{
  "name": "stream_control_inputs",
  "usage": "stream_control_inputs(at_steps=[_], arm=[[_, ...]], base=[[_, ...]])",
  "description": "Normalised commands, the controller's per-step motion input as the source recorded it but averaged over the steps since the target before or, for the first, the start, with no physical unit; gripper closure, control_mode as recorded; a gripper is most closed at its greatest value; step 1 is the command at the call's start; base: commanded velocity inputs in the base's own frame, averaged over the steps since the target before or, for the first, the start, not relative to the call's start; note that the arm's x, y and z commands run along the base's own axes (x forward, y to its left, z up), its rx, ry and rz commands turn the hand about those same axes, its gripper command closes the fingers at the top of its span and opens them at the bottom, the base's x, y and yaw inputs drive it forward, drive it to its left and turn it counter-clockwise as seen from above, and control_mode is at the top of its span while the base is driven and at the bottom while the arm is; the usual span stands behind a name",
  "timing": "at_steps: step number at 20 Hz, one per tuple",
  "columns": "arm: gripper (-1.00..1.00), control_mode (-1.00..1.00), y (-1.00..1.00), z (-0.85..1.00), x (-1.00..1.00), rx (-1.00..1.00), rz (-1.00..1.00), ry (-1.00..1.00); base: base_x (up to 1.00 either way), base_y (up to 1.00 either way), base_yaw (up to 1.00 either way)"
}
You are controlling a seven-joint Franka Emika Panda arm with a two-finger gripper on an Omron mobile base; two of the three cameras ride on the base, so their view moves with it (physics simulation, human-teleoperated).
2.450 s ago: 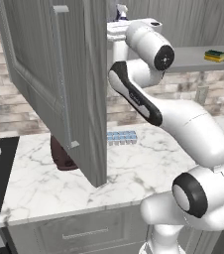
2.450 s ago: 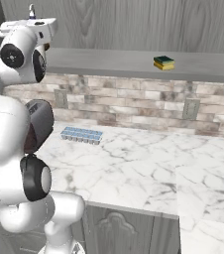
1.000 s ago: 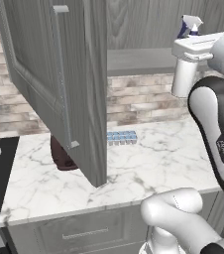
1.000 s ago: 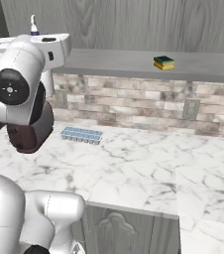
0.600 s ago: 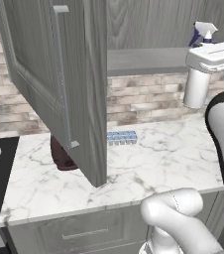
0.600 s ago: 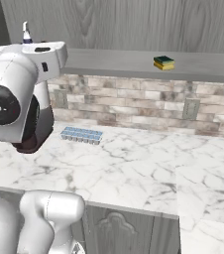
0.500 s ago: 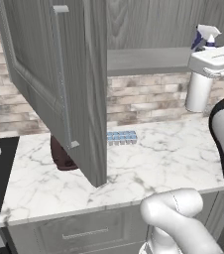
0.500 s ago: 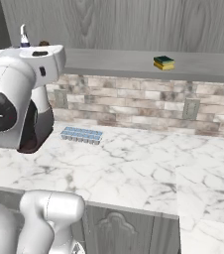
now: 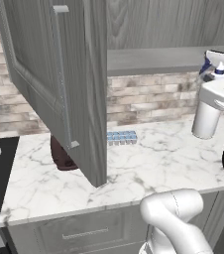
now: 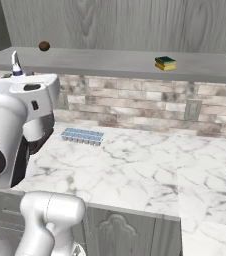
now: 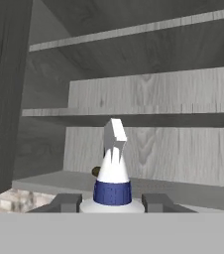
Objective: Pick the spray and sponge from the cabinet and place them on the counter.
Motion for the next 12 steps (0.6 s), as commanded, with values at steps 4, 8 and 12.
stream_control_inputs(at_steps=[4, 8, 12], arm=[[1.00, -1.00, 0.00, -0.20, -0.15, 0.00, 0.02, 0.00], [1.00, -1.00, 0.00, -0.17, -0.01, 0.00, 0.03, 0.00], [1.00, -1.00, 0.00, -0.24, 0.00, 0.00, 0.04, 0.00]], base=[[0.00, 0.00, 0.00], [0.00, 0.00, 0.00], [0.00, 0.00, 0.00]])
